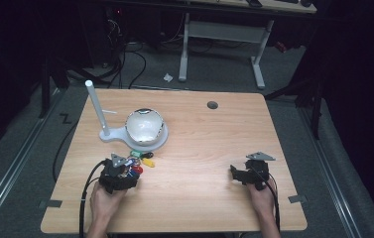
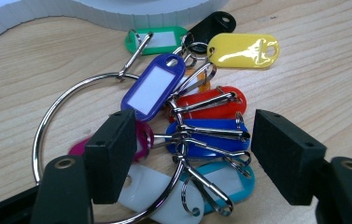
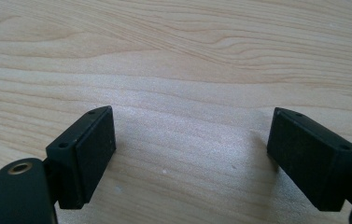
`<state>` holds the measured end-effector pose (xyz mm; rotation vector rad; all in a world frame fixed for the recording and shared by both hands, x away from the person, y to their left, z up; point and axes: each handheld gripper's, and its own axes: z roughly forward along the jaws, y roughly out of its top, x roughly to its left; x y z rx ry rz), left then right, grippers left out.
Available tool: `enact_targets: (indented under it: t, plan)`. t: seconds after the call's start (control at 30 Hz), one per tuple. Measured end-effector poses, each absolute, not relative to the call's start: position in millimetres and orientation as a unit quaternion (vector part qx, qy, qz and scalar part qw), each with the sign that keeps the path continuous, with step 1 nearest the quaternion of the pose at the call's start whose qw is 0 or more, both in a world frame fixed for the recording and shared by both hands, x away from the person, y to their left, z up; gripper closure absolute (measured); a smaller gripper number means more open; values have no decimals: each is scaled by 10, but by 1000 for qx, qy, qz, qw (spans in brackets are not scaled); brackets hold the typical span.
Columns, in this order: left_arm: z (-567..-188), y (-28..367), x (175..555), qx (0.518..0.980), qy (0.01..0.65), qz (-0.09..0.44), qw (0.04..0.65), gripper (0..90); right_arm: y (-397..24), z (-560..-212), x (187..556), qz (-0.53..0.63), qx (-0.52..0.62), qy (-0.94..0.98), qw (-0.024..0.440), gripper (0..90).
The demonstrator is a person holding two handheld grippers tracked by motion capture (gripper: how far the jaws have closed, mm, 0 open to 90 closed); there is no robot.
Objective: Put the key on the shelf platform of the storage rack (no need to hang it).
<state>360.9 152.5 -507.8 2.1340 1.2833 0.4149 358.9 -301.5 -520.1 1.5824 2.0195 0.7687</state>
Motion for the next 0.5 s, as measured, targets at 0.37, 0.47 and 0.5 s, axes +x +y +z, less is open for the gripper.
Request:
enact_targets:
  t: [0.37, 0.47, 0.5]
  plan:
    - [-5087, 1490, 3601, 811, 470, 167, 307, 439, -3015, -5201, 3589, 279, 575, 734, 230, 155]
    - [-5080, 1487, 3597, 810, 470, 167, 308, 480, -3015, -5201, 3589, 279, 575, 734, 230, 155]
    - [-5078, 1483, 3593, 809, 470, 168, 309, 505, -3015, -5201, 3589, 279, 575, 734, 230, 155]
